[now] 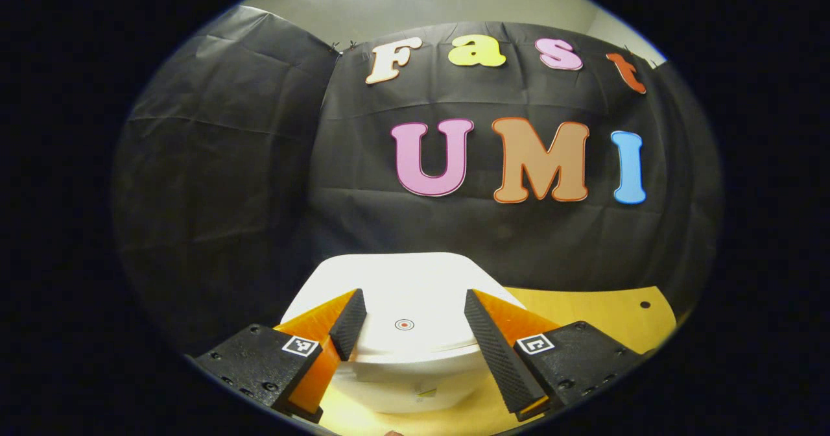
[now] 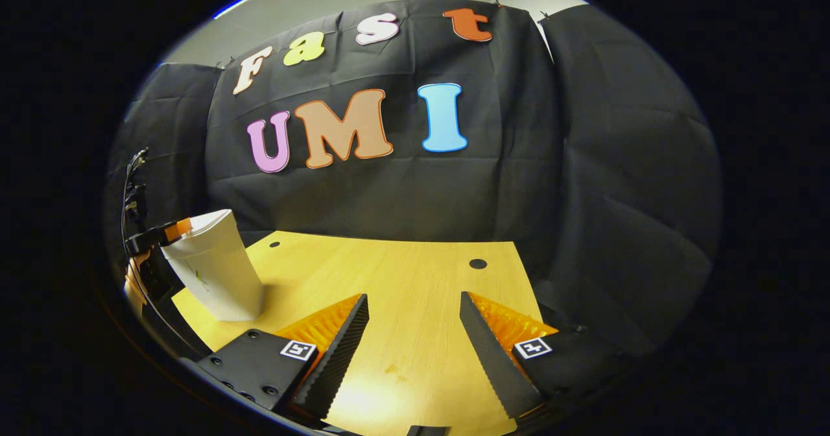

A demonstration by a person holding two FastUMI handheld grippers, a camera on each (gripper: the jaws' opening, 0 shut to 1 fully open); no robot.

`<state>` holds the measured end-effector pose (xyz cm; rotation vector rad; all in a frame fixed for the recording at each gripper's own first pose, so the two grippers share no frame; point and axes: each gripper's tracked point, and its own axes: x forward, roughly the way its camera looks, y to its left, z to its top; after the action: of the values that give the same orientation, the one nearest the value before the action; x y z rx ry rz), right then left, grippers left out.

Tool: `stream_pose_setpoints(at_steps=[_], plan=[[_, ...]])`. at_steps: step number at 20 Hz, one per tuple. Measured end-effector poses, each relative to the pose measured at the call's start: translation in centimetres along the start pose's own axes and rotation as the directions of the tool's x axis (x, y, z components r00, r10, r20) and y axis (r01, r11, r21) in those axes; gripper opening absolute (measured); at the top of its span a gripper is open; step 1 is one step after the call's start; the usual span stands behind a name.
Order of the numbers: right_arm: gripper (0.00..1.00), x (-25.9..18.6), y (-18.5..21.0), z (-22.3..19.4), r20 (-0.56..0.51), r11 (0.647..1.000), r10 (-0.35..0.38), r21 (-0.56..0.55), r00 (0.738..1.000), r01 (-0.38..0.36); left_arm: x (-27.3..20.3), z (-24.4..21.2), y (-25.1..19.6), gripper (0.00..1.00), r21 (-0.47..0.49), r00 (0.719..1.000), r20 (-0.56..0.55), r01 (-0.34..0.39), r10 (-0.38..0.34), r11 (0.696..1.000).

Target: Press the lid of the desktop garbage bin to open it, pick up the crumpled paper on the desktop and throw it into the bin, then pick up the pop can on the desktop and drop it into the bin, and finally close the garbage bin lid.

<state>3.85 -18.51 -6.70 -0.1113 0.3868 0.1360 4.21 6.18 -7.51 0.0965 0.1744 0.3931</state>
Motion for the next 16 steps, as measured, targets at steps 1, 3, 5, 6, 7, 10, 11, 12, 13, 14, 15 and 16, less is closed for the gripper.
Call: stream_pose_setpoints(at_steps=[1,3,5,6,7,10,11,12,13,14,15,16], plan=[[0.95,0.2,0.1,-0.3,-0.005,1.0,0.005,-0.003,1.0,-0.005,-0.1,-1.0,0.0,0.92,0.017,1.0,-0.026,-0.015,0.015,1.0],[0.95,0.5,0.3,-0.9,-0.02,1.0,0.016,-0.01,1.0,-0.016,0.1,-0.6,0.2,0.94,0.041,0.999,0.034,-0.039,0.037,0.998],[0.95,0.7,0.3,-1.5,-0.034,0.999,0.022,-0.023,0.999,-0.022,0.0,-0.8,0.2,0.94,0.019,0.998,0.044,-0.046,0.046,0.999],[0.95,0.7,0.4,-1.8,-0.039,0.999,0.025,-0.027,0.999,-0.026,0.0,-1.2,0.1,0.94,0.016,0.999,0.035,-0.039,0.038,0.999],[0.95,0.8,0.5,-2.1,-0.044,0.999,0.032,-0.029,0.999,-0.033,-0.1,-1.2,0.0,0.94,0.01,0.998,0.057,-0.032,0.032,0.999],[0.95,1.4,1.1,-2.3,-0.05,0.997,0.06,-0.045,0.997,-0.062,-0.1,-0.5,0.0,0.94,0.019,0.996,0.092,-0.011,0.009,1.0],[0.95,1.4,1.3,-2.2,-0.046,0.996,0.067,-0.051,0.997,-0.069,-0.1,-0.9,0.0,0.94,0.015,0.997,0.073,-0.003,0.002,1.0],[0.95,1.5,1.4,-1.9,-0.038,0.996,0.073,-0.053,0.997,-0.075,-0.2,-0.5,0.0,0.94,0.02,0.997,0.074,0.003,-0.004,1.0],[0.95,1.4,1.6,-1.8,-0.029,0.995,0.082,-0.05,0.996,-0.083,-0.2,-0.5,0.0,0.94,0.032,0.998,0.069,0.009,-0.011,0.999],[0.95,1.3,1.8,-1.4,-0.016,0.995,0.089,-0.047,0.996,-0.089,-0.2,-0.4,0.0,0.94,0.036,0.998,0.066,0.012,-0.015,0.999],[0.95,1.4,1.9,-1.0,-0.005,0.995,0.091,-0.045,0.996,-0.091,-0.2,-0.3,0.0,0.93,0.035,0.998,0.054,0.012,-0.014,0.999],[0.95,1.4,2.1,-0.7,0.004,0.995,0.092,-0.043,0.996,-0.091,-0.1,-0.4,0.1,0.93,0.03,0.999,0.041,0.007,-0.008,1.0]])
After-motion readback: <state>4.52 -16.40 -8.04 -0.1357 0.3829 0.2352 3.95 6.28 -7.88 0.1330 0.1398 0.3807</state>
